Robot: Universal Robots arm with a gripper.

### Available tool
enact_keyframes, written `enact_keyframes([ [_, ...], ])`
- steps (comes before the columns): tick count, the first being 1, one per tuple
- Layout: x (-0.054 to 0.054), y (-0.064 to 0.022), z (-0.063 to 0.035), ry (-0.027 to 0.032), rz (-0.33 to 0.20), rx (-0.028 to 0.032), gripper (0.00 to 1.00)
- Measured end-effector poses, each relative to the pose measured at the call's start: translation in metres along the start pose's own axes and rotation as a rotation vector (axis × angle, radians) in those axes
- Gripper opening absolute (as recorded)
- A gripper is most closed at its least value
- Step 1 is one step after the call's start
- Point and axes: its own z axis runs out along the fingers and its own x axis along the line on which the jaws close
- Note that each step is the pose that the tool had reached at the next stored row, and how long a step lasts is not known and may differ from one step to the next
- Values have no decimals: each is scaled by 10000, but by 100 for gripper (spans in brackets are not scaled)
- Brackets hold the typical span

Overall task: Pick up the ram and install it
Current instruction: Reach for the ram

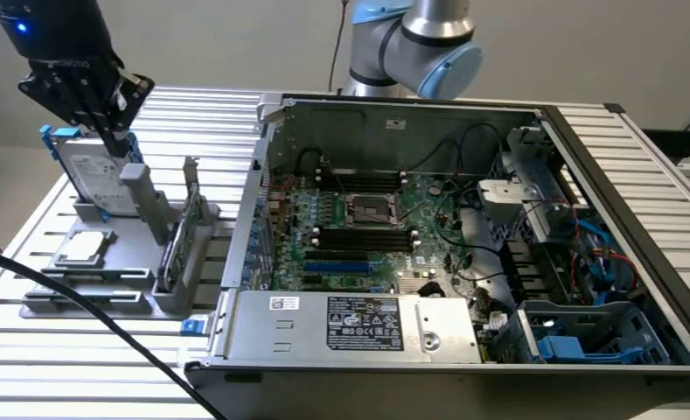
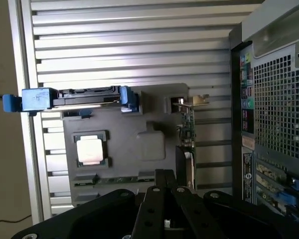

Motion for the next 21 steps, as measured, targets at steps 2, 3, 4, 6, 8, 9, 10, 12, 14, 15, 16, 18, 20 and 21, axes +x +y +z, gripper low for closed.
enact_keyframes([
  [2,54,-16,12,14,0,8,11],
  [3,79,-24,18,21,-1,12,11],
  [4,102,-33,24,28,-1,15,11],
  [6,139,-52,37,47,-1,19,11],
  [8,152,-75,49,81,-2,23,11],
  [9,156,-89,56,112,-4,25,11],
  [10,157,-103,64,149,-9,26,11],
  [12,162,-136,76,222,-21,32,11],
  [14,175,-170,81,235,-33,33,11],
  [15,185,-183,80,236,-39,33,11],
  [16,193,-196,81,236,-46,33,11],
  [18,210,-223,80,237,-62,33,11],
  [20,227,-253,81,237,-79,33,11],
  [21,234,-268,82,236,-88,33,11],
])
